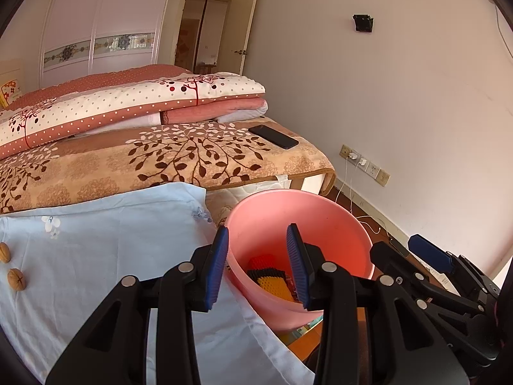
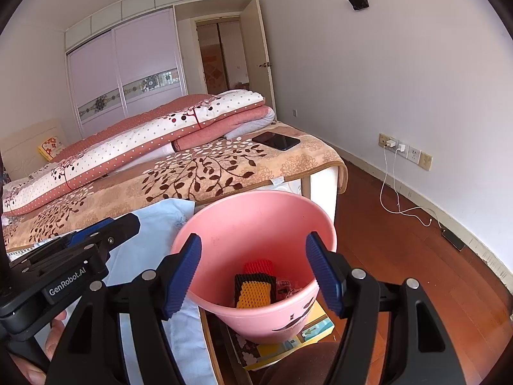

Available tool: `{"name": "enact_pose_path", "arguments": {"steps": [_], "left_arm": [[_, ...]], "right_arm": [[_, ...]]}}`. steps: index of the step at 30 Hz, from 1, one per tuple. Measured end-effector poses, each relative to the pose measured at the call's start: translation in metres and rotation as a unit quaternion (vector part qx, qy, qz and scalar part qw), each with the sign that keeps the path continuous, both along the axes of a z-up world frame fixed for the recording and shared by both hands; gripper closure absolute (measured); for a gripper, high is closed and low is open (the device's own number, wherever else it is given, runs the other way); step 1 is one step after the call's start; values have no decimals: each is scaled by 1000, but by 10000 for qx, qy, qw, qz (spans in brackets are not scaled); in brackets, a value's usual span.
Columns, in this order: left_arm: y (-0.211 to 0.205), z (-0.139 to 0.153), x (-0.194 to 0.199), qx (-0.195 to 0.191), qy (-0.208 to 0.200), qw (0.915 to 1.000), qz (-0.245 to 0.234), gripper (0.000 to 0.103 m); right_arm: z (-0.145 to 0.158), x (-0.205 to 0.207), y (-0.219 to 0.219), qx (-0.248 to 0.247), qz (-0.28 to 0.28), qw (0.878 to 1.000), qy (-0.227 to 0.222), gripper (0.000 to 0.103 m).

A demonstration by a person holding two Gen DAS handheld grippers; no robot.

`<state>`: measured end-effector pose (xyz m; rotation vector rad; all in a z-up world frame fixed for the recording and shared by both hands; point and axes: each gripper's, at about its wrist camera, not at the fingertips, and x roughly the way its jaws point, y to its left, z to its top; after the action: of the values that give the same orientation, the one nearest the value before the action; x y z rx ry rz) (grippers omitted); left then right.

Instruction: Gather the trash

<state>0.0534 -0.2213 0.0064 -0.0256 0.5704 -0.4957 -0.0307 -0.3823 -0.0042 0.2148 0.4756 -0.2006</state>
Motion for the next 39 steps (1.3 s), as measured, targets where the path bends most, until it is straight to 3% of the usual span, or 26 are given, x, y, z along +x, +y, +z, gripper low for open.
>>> {"name": "enact_pose_path", "arguments": {"steps": [39], "left_arm": [[18,14,-33,-121,-345,9993,34,65]], "right_arm": [[8,-22,22,-227,113,9994,-225,35]]}}
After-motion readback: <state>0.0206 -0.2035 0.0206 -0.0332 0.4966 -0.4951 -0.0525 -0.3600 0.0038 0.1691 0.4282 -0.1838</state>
